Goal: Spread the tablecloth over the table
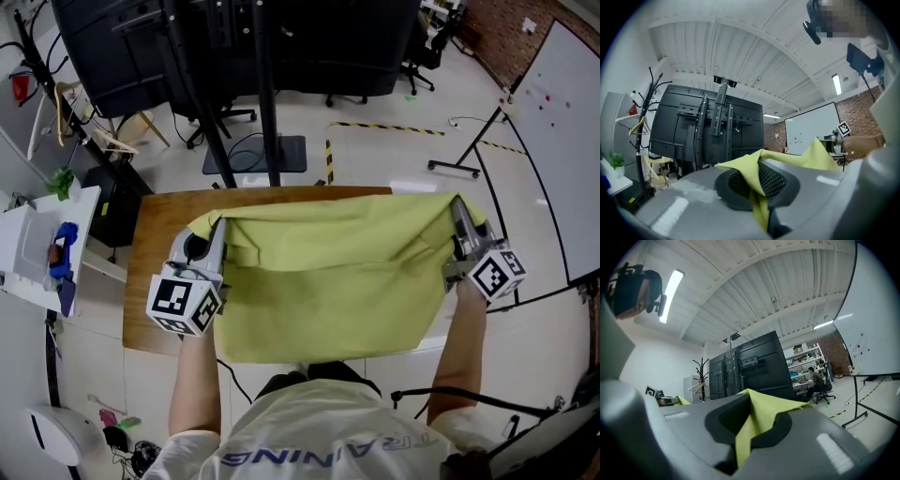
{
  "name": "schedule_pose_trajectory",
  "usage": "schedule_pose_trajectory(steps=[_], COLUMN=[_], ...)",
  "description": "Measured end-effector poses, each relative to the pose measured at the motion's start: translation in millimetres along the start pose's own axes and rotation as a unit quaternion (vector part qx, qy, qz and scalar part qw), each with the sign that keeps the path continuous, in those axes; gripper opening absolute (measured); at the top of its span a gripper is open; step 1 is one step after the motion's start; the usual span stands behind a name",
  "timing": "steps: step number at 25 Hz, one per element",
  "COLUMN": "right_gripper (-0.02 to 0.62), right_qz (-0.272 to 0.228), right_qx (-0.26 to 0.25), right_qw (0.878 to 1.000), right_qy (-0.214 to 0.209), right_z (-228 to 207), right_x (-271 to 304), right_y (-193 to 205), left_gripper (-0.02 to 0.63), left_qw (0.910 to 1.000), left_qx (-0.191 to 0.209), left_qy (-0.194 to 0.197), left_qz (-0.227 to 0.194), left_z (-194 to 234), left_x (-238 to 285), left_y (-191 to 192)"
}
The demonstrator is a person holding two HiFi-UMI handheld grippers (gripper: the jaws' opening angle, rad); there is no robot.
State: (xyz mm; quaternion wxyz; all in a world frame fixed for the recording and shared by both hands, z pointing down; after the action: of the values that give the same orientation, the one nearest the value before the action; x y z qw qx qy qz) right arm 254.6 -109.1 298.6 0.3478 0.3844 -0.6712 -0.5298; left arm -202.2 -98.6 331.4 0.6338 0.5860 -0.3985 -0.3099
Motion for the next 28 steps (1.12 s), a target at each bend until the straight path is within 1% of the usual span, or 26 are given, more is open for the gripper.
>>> schedule_pose_trajectory(steps=[8,11,14,18,24,28], right_gripper=[0.009,0.009,0.009,0.009,0.009,0.009], right_qz=[0.011,0.021,0.031,0.051,0.091,0.11], right_qx=[0.0,-0.003,-0.003,0.011,0.028,0.053], right_qw=[1.0,0.999,0.999,0.998,0.995,0.992], right_qy=[-0.025,-0.027,-0.028,-0.035,-0.021,-0.014], right_z=[-55.9,-78.3,-97.3,-115.0,-145.5,-168.7], right_x=[57.5,83.9,114.1,152.5,194.3,220.8], right_y=[-7.3,-4.8,0.1,20.0,62.1,78.0], left_gripper=[0.011,0.011,0.011,0.011,0.011,0.011], left_qw=[0.9991,0.9984,0.9975,0.9961,0.9942,0.993], left_qx=[-0.002,-0.007,-0.011,-0.021,-0.032,-0.036], left_qy=[-0.043,-0.055,-0.067,-0.075,-0.079,-0.079], left_qz=[0.007,0.011,0.019,0.041,0.066,0.081], left_z=[3.8,12.9,30.8,50.7,74.5,88.6], left_x=[55.9,83.4,113.4,147.1,192.9,219.1], left_y=[1.3,8.2,16.2,34.9,72.6,89.1])
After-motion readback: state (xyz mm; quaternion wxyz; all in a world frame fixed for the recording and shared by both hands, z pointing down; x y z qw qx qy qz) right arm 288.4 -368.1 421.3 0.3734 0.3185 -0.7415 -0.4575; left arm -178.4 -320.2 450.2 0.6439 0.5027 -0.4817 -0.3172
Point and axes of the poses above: the fingertips, and each gripper's own axes: x forward along the fingers, z to its left, y out of its underside, the point moved 4 cm from there along -x, backward along the fingers, and after that the axes turned 8 degrees about z, right-handed, at the moved point
